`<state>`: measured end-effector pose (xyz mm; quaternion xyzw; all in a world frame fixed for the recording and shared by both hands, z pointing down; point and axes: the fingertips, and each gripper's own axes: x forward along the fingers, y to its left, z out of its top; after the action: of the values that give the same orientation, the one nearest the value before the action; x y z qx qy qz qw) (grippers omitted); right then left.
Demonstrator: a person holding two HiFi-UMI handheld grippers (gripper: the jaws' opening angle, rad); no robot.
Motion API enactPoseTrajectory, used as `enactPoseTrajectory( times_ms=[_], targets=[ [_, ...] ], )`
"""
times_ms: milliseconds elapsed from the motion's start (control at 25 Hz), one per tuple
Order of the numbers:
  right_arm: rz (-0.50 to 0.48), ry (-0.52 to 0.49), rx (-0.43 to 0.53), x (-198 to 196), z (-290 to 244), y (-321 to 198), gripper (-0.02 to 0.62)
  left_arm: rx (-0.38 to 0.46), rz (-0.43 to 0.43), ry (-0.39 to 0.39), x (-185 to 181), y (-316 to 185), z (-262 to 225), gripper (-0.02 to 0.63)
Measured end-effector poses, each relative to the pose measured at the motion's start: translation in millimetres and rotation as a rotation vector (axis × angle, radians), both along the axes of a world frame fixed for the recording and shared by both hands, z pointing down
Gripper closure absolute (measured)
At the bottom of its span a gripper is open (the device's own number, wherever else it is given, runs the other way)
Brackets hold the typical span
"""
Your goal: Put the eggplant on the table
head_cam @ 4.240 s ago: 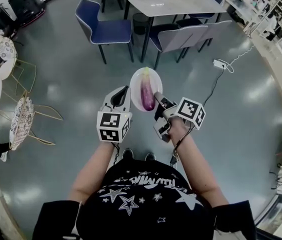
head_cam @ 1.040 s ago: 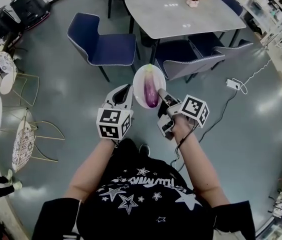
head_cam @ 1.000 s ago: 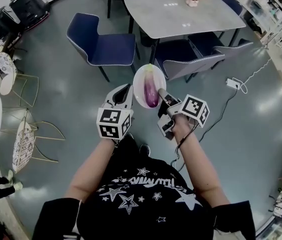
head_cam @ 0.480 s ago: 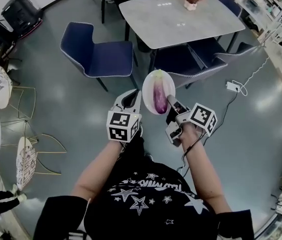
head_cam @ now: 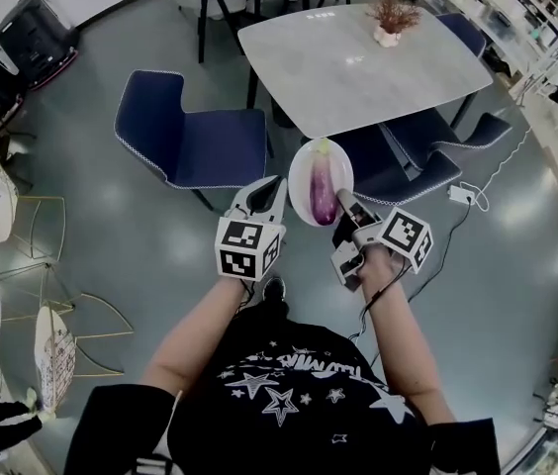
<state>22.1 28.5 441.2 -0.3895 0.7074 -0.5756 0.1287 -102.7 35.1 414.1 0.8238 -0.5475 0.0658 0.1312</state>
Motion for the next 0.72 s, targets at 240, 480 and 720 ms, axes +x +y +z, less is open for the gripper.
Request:
enactPoseTrajectory(
  times_ms=[240, 480, 720],
  targets=[
    [0.06, 0.008, -0.004, -8.9, -0.4, -40.0, 0.569, 0.0, 0.062, 0.03, -9.1, -47.0, 0.3, 0.598],
    [0.115, 0.006, -0.022, -6.3, 0.1, -68.3, 0.569, -0.029, 0.119, 0.04, -6.3, -80.8, 5.7, 0.598],
    [0.147, -0.007, -0.027, 3.9, 5.6, -78.7, 0.569, -0.037, 0.151, 0.038, 2.6, -93.3, 9.4, 0.598]
  ],
)
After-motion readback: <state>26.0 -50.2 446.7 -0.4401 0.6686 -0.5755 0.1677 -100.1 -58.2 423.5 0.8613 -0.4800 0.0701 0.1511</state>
